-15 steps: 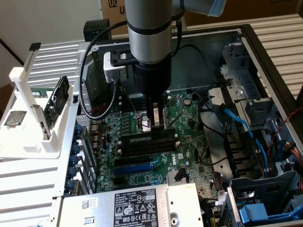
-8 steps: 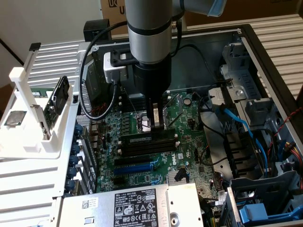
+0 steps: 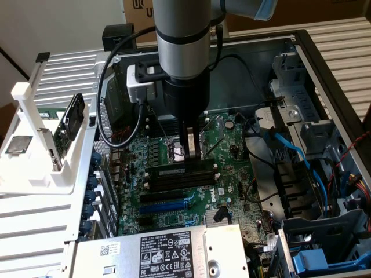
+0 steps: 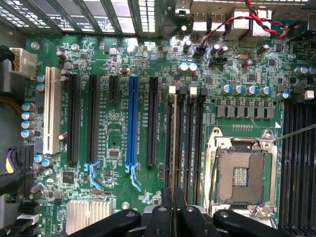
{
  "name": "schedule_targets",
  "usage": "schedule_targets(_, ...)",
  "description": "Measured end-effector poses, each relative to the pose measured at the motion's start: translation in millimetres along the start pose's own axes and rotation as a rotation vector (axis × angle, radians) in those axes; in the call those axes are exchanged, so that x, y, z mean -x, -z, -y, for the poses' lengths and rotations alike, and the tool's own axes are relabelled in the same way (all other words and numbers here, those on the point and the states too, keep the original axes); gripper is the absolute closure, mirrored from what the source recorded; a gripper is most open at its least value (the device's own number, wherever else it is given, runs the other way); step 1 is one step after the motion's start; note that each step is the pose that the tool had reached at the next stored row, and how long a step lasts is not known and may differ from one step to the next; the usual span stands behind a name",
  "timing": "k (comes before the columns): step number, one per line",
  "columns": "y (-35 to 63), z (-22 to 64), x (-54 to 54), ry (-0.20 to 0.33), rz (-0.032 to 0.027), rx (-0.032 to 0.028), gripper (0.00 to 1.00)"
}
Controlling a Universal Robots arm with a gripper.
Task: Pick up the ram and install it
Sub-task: 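Insert the ram into the slot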
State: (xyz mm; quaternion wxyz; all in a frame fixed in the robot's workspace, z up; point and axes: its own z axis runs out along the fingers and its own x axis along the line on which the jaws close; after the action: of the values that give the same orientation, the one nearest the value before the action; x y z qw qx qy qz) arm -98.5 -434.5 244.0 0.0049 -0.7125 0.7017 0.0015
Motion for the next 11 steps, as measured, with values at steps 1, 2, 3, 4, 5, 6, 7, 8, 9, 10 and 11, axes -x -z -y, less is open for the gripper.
schedule_targets(1, -0.2, 0.0, -0.1, 0.000, -0.0002, 0.0001, 0.87)
schedule_targets(2, -0.4, 0.0, -0.1, 0.000, -0.0001, 0.0000, 0.87)
schedule_targets(3, -0.7, 0.0, -0.1, 0.000, -0.0001, 0.0000, 0.87)
schedule_targets(4, -1.1, 0.0, -0.1, 0.000, 0.0000, 0.0000, 0.87)
schedule_targets(5, -1.6, 0.0, -0.1, 0.000, 0.0000, -0.0001, 0.87)
schedule_targets(6, -1.9, 0.0, -0.1, 0.000, -0.0001, 0.0000, 0.87)
schedule_targets(7, -2.3, 0.0, -0.1, 0.000, -0.0001, 0.0000, 0.87)
schedule_targets(8, -2.8, 0.0, -0.1, 0.000, -0.0001, 0.0000, 0.87)
schedule_targets(9, -3.4, 0.0, -0.1, 0.000, -0.0001, 0.0000, 0.87)
schedule_targets(10, -3.9, 0.0, -0.1, 0.000, 0.0000, 0.0000, 0.87)
schedule_targets(11, -4.6, 0.0, -0.1, 0.000, -0.0001, 0.0000, 0.87)
